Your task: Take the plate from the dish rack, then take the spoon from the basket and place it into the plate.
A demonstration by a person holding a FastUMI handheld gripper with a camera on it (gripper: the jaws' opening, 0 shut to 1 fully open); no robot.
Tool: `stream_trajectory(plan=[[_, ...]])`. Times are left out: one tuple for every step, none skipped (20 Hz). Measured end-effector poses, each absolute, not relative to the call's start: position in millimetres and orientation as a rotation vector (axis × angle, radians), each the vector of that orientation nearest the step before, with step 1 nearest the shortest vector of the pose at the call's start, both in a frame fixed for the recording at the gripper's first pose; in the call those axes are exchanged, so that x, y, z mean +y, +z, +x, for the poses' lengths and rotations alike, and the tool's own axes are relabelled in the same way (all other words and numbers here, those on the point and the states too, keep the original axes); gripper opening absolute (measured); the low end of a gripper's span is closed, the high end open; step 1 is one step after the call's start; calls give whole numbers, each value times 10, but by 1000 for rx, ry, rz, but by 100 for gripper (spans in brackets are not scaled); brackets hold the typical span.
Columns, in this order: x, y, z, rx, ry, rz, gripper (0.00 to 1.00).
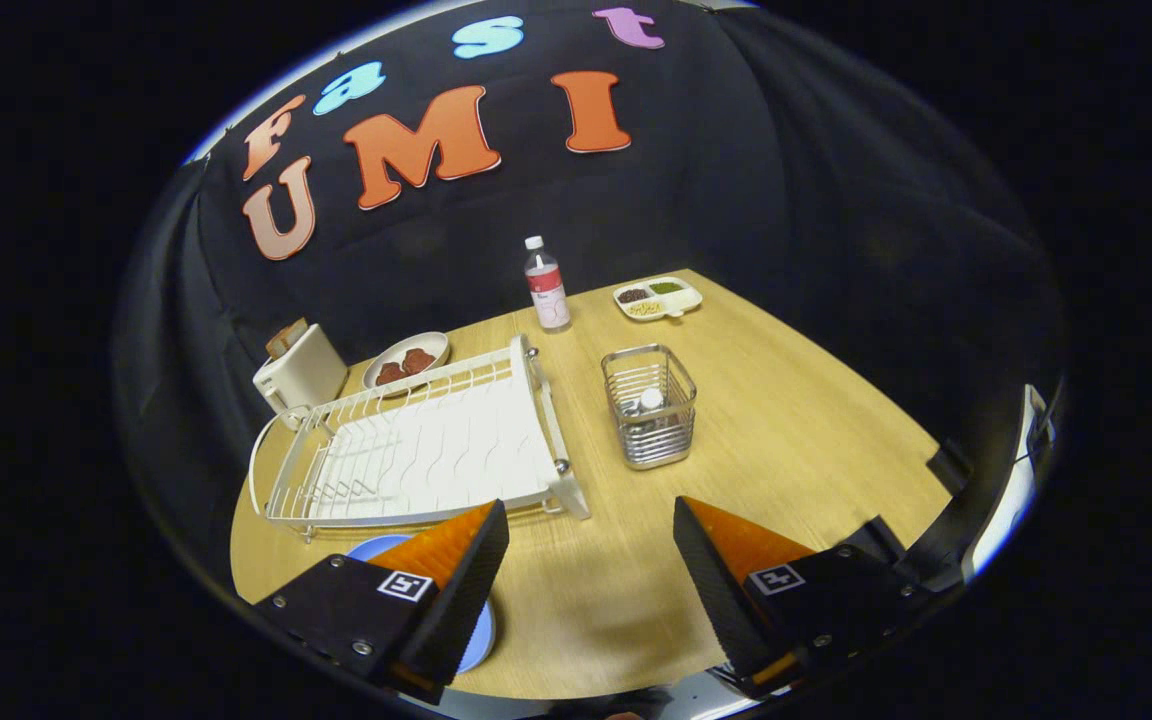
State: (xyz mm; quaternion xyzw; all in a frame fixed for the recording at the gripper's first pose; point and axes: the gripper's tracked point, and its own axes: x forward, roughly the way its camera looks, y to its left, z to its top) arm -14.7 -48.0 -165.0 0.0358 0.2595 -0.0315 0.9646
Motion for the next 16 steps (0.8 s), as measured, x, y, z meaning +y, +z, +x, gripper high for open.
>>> stream_trajectory(plan=[[-544, -1608, -72, 507, -69, 56, 99], [-607, -1567, 15, 486, -77, 38, 99], [-671, -1526, 112, 458, -84, 16, 99], [-730, -1501, 216, 429, -90, -7, 99], [-778, -1471, 312, 399, -92, -32, 99], [-814, -1463, 409, 371, -93, -56, 99], [-830, -1457, 498, 349, -87, -76, 99], [-831, -1477, 561, 332, -77, -97, 98], [-825, -1516, 639, 326, -61, -124, 96], [-851, -1592, 678, 335, -48, -155, 91], [-860, -1666, 720, 344, -35, -179, 87], [-836, -1721, 750, 345, -14, -187, 78], [-821, -1755, 776, 341, -1, -181, 73], [-810, -1759, 797, 329, 7, -167, 63], [-826, -1753, 836, 317, 7, -157, 53], [-864, -1769, 856, 312, 0, -155, 44]])
